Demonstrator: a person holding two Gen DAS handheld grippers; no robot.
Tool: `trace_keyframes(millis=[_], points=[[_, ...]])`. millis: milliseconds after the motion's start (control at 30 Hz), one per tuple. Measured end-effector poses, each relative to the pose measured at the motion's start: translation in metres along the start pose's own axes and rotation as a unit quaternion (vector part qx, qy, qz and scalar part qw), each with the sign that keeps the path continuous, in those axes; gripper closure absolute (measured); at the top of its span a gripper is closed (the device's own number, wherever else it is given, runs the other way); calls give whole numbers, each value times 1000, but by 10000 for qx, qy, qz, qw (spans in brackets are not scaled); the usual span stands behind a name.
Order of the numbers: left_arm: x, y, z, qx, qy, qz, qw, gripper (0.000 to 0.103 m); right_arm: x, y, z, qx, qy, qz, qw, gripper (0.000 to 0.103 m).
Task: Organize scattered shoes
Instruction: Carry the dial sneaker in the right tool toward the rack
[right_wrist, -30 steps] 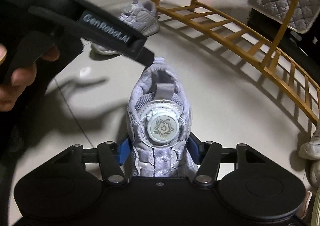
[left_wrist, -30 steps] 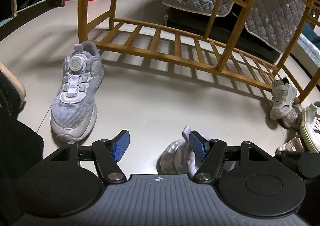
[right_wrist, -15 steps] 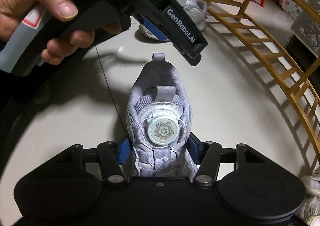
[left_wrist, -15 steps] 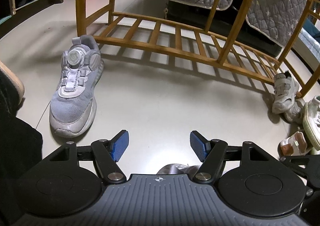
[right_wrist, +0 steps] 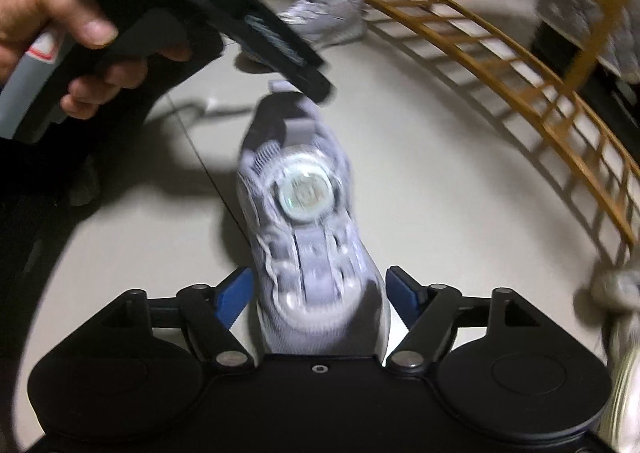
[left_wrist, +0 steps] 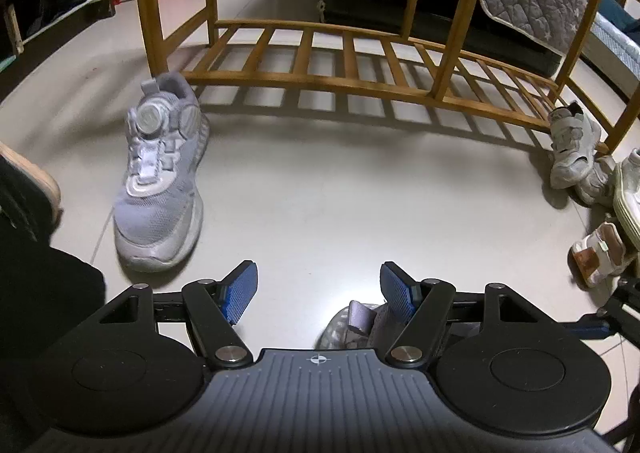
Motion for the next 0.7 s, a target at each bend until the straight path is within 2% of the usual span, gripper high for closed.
trace_keyframes(millis=[100, 233, 367, 533, 700], points=[[1, -6, 5, 2, 15, 100, 9999, 34, -11, -6, -13, -113, 536, 115, 9984, 24], [-5, -11, 10, 42, 70, 241, 9997, 34, -22, -10, -20, -53, 1056, 187, 9942, 24], [-6, -15, 8, 99, 136, 273, 9995, 34, -27, -10, -18, 45, 1262, 317, 9915, 24], [-4, -13, 1, 189, 469, 236, 9984, 34, -33, -3, -16, 18, 1426, 565, 9882, 24], [-7, -8, 5, 174, 316, 348, 9987, 34, -38, -1, -13, -17, 1492, 684, 9864, 24]])
Point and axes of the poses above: each gripper's, at about its wrist camera, not at the fingertips, and y roughly the way its jaws point, z to its left, x to its top, the point moved 5 cm from there along y, roughly the way its jaws point, and after that the axes turned 8 degrees about -z, right-handed, at the moved point
